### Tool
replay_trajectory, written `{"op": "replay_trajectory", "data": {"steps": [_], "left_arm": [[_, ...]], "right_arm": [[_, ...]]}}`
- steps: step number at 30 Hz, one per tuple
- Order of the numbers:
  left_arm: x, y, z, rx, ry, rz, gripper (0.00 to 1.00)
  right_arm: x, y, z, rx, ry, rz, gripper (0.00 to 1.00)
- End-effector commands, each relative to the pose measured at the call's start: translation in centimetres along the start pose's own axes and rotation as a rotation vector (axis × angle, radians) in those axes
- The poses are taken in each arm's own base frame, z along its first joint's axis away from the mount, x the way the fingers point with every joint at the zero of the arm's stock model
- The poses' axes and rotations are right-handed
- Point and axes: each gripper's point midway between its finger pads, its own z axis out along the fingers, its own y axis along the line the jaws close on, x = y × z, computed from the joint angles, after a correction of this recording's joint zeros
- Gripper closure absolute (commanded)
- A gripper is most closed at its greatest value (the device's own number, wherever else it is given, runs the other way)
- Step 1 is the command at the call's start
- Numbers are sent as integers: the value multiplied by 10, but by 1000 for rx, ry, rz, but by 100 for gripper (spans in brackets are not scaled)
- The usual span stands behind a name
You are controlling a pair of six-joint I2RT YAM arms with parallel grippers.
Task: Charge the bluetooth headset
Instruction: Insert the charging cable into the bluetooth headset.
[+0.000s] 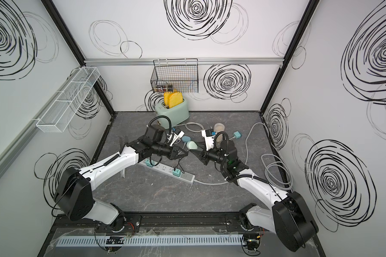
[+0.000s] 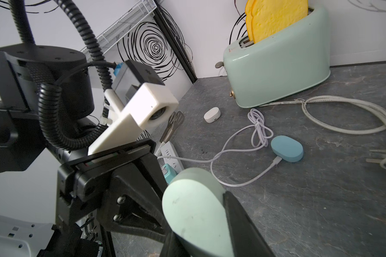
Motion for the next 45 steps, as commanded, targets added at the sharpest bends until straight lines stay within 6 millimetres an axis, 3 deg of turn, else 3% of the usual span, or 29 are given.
{"op": "replay_trajectory", "data": {"steps": [1, 10, 18, 35, 45], "left_arm": [[-16, -17, -5, 34, -45, 68, 100], [-14, -20, -8, 32, -53, 79, 100], [-14, -19, -7, 32, -53, 82, 100], [-15, -8, -6, 1, -39, 61, 100], [-21, -7, -10, -1, -44, 68, 100]], "right_arm": [[-2, 8, -3, -20, -4, -29, 80], [2, 9, -2, -12, 8, -27, 80], [5, -3, -2, 52, 23, -13, 81], [2, 9, -1, -16, 14, -41, 81], [10, 17, 2, -37, 44, -81, 81]]}}
